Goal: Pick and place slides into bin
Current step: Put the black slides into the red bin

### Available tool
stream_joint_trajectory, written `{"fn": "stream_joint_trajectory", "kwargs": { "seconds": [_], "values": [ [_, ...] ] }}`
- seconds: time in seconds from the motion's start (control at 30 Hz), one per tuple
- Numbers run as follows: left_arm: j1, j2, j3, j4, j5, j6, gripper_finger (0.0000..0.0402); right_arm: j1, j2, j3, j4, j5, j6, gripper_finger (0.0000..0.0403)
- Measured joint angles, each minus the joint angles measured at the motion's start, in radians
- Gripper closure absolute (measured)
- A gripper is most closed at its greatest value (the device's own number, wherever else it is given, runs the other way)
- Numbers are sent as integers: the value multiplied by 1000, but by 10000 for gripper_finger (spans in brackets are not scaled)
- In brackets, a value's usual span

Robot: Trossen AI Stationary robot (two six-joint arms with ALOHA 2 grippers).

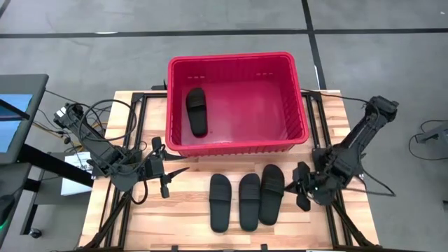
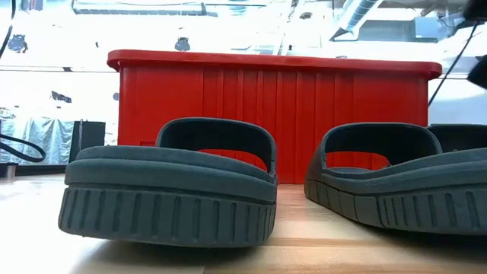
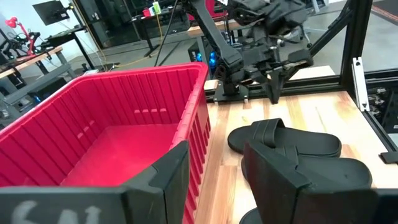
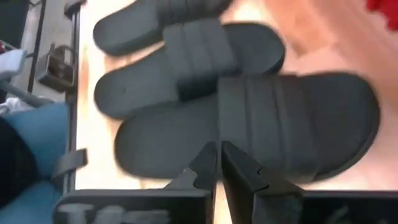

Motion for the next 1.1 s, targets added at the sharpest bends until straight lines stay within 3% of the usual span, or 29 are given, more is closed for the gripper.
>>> {"fn": "stream_joint_trajectory", "kwargs": {
  "seconds": [0.2, 0.4, 0.6, 0.9, 1.1],
  "values": [
    [0, 0, 0, -1, 0, -4, 257, 85, 93, 23, 2, 40, 143, 394],
    [0, 0, 0, -7, -1, -19, 257, 63, 171, 26, 9, 20, 151, 372],
    [0, 0, 0, -6, -1, -19, 257, -3, 217, 26, 32, -90, 137, 325],
    [0, 0, 0, -6, -1, -22, 257, -70, 231, 26, 101, -115, 56, 229],
    [0, 0, 0, -6, -2, -23, 257, -90, 231, 26, 109, -148, 45, 196]
  ]
}}
